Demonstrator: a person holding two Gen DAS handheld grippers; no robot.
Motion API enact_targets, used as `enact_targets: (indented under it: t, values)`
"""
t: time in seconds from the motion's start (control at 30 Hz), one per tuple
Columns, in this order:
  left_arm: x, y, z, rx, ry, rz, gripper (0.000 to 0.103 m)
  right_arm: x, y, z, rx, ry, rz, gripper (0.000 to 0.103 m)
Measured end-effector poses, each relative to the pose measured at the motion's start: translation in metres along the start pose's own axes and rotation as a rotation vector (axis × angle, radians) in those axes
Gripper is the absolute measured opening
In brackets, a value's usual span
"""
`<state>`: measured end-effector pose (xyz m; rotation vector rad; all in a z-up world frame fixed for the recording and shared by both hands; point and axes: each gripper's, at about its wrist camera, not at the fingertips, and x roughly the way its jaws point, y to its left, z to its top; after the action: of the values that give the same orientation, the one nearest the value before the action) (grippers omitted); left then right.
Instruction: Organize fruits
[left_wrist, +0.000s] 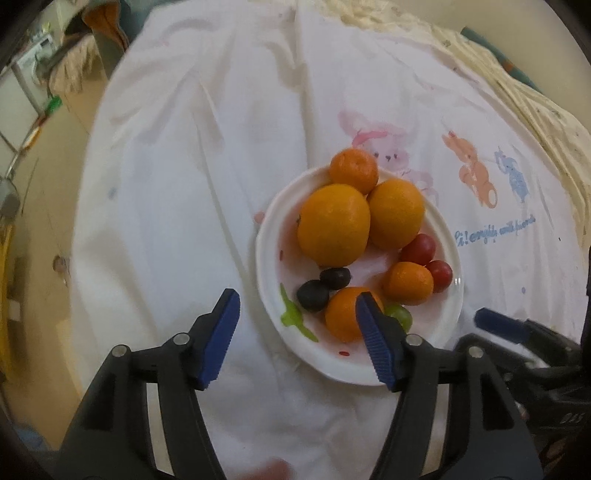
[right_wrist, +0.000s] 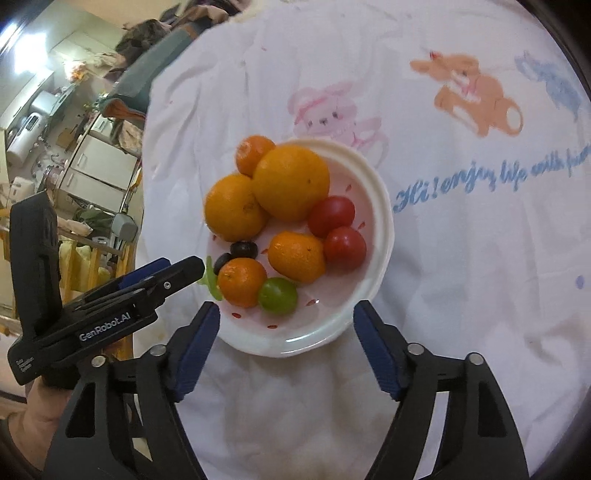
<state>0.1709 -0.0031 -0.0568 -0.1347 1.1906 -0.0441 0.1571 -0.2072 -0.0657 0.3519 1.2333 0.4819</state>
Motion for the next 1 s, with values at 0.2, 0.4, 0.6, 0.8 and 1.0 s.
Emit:
enact_targets:
  t: [0.2,0.4,0.6,0.8,1.0]
  values:
    - [-0.043,0.003,-0.010,0.026,-0.118,0.047,0.062,-0.035,0.021,-0.011,-0.089,-0.108,-0.035,0.103]
    - [-0.077,0.006,-0.031,0.054,-0.167,0.030,0.062,-0.067,0.021,-0.041,-0.069,-0.205,-0.041,0.103]
    - [-0.101,0.013,-0.058,0.032,-0.192,0.017,0.074,-0.096,0.024,-0.061,-0.064,-0.350,-0.132,0.103]
    - [-0.116,0.015,-0.082,0.011,-0.251,0.021,0.085,-0.096,0.032,-0.081,-0.048,-0.360,-0.216,0.103]
    - [-0.122,0.019,-0.099,-0.011,-0.288,0.026,0.089,-0.093,0.054,-0.100,-0.120,-0.396,-0.280,0.103]
